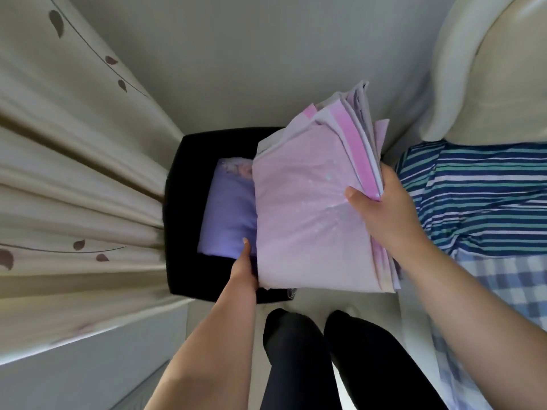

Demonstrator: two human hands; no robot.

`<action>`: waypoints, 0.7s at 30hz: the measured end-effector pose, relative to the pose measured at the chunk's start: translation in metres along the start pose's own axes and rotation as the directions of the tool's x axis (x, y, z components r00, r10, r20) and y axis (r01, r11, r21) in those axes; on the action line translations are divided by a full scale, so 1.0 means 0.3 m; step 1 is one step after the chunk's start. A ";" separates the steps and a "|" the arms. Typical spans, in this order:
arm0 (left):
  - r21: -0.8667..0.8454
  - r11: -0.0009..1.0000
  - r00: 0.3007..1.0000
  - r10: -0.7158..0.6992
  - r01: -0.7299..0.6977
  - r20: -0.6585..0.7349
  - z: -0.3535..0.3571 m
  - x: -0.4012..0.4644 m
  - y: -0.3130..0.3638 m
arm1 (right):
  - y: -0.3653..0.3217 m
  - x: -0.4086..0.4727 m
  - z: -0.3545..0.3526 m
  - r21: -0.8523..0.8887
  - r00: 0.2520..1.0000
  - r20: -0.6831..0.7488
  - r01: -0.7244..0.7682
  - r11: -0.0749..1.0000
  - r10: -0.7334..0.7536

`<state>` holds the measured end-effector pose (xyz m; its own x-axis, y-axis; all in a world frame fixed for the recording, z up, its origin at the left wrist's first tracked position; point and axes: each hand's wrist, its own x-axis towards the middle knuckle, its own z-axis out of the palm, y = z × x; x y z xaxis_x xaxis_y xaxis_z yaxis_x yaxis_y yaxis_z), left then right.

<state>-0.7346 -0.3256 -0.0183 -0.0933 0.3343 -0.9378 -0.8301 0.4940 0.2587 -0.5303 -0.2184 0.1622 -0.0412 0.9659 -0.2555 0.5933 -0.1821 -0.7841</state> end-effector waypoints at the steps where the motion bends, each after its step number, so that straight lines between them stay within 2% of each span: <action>1: -0.013 1.000 1.000 -0.015 0.015 0.023 -0.001 0.025 0.005 | 0.012 0.006 -0.005 -0.045 1.000 0.011 0.005 0.999 -0.004; 2: -0.023 0.999 0.999 -0.021 0.022 0.027 0.000 0.040 0.012 | 0.023 0.008 -0.009 -0.091 1.000 0.021 0.012 0.996 -0.010; 5: 0.020 0.998 0.990 0.059 -0.057 -0.131 -0.006 0.085 0.039 | 0.032 0.002 -0.016 -0.184 0.999 0.028 0.047 0.982 -0.043; 7: 0.075 0.990 0.959 0.136 -0.121 -0.250 -0.011 0.090 0.084 | 0.013 -0.006 -0.017 -0.232 0.998 0.031 0.057 0.971 -0.051; 9: 0.099 0.985 0.934 0.169 -0.144 -0.314 0.012 0.021 0.142 | -0.016 -0.021 -0.015 -0.245 0.998 0.045 0.059 0.968 -0.049; 11: 0.198 0.948 0.873 0.307 -0.248 -0.379 0.063 -0.103 0.214 | -0.052 -0.041 -0.017 -0.249 0.997 0.059 0.060 0.967 -0.047; 13: 0.302 0.872 0.801 0.479 -0.386 -0.359 0.111 -0.234 0.278 | -0.092 -0.059 -0.027 -0.226 0.997 0.066 0.049 0.973 -0.035; 15: 0.321 0.798 0.745 0.596 -0.510 -0.299 0.153 -0.394 0.317 | -0.131 -0.078 -0.037 -0.232 0.997 0.065 0.050 0.971 -0.036; 21: 0.348 0.531 0.520 0.844 -0.773 -0.133 0.183 -0.813 0.402 | -0.239 -0.113 0.002 -0.174 0.996 0.067 0.065 0.983 -0.054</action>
<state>-0.7816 -0.3035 0.2542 -0.8222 0.4837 -0.3000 -0.1770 0.2836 0.9425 -0.5719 -0.2381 0.2268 -0.1272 0.9597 -0.2505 0.7205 -0.0841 -0.6883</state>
